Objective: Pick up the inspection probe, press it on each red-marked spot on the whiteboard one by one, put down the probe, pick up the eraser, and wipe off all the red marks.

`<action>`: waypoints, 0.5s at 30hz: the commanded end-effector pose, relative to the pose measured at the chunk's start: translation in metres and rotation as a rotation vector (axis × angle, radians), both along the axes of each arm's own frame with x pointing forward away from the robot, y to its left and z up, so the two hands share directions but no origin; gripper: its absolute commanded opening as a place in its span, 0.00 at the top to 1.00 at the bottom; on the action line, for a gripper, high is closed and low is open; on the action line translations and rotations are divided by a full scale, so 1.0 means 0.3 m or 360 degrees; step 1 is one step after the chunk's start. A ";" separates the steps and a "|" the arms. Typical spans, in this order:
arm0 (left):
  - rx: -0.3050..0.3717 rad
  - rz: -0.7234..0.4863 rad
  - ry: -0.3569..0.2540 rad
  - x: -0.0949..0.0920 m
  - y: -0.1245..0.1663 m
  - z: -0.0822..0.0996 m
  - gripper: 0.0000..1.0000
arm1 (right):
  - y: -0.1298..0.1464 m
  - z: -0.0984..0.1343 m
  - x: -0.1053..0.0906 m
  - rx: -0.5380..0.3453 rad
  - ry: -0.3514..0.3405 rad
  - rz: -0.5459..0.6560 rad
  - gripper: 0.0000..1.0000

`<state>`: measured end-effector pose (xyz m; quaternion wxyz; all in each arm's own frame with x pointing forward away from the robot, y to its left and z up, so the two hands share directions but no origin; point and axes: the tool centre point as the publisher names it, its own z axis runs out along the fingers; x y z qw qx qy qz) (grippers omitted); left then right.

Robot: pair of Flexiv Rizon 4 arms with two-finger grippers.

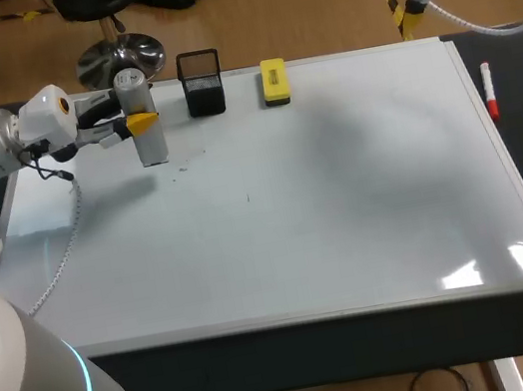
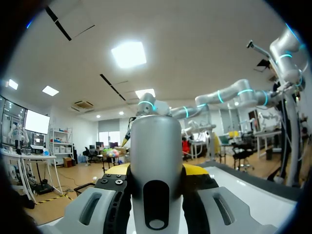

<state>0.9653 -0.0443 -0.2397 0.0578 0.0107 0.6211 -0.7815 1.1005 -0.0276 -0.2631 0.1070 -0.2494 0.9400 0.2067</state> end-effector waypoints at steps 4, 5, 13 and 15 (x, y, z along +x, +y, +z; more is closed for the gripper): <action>-0.0012 -0.0052 -0.0091 0.084 -0.048 0.036 1.00 | -0.001 0.002 0.001 -0.0007 0.0001 0.0003 0.00; -0.0009 -0.0058 -0.0105 0.096 -0.057 0.043 1.00 | -0.001 0.002 0.001 -0.0007 0.0001 0.0003 0.00; -0.0007 -0.0110 -0.0201 0.189 -0.100 0.122 1.00 | -0.001 0.002 0.001 -0.0007 0.0001 0.0003 0.00; -0.0005 -0.0097 -0.0225 0.212 -0.095 0.148 1.00 | -0.001 0.002 0.001 -0.0007 0.0001 0.0003 0.00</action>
